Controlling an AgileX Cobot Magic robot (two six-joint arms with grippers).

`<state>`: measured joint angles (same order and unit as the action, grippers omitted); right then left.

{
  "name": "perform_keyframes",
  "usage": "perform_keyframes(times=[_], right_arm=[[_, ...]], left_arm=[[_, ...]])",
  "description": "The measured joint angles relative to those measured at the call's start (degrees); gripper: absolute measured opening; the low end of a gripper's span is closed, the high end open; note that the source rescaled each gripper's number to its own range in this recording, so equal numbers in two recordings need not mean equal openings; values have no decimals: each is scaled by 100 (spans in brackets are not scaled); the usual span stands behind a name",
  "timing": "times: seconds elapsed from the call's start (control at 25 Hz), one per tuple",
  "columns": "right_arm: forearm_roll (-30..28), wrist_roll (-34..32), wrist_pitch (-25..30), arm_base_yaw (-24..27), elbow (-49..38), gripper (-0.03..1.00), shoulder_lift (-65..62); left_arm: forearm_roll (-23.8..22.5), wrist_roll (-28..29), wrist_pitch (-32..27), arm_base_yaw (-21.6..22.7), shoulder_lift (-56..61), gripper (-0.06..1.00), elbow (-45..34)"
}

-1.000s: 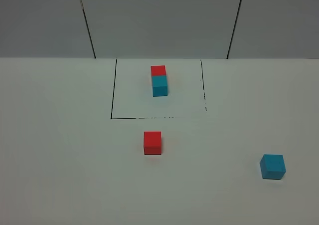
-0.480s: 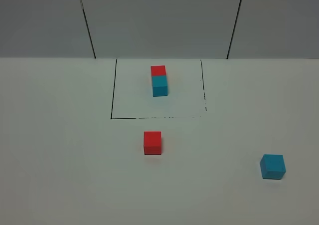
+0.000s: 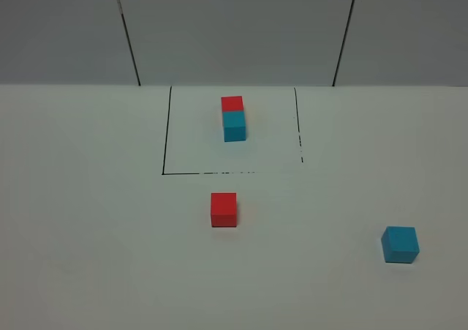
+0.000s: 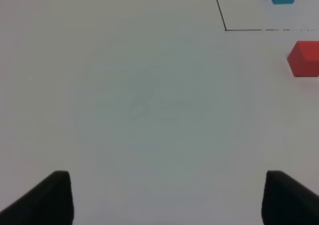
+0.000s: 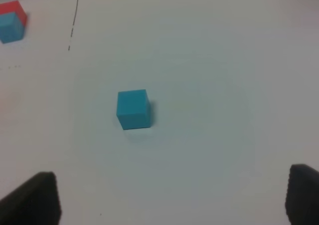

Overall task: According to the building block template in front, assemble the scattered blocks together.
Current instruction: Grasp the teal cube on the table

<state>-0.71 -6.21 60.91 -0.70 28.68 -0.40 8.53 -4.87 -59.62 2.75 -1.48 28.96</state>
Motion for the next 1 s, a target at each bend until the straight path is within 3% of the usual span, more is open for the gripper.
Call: perform_keyframes(times=[1.0], right_arm=[[0, 0, 0, 0, 0, 80, 0]], left_arm=[[0, 0, 0, 0, 176, 68, 0]])
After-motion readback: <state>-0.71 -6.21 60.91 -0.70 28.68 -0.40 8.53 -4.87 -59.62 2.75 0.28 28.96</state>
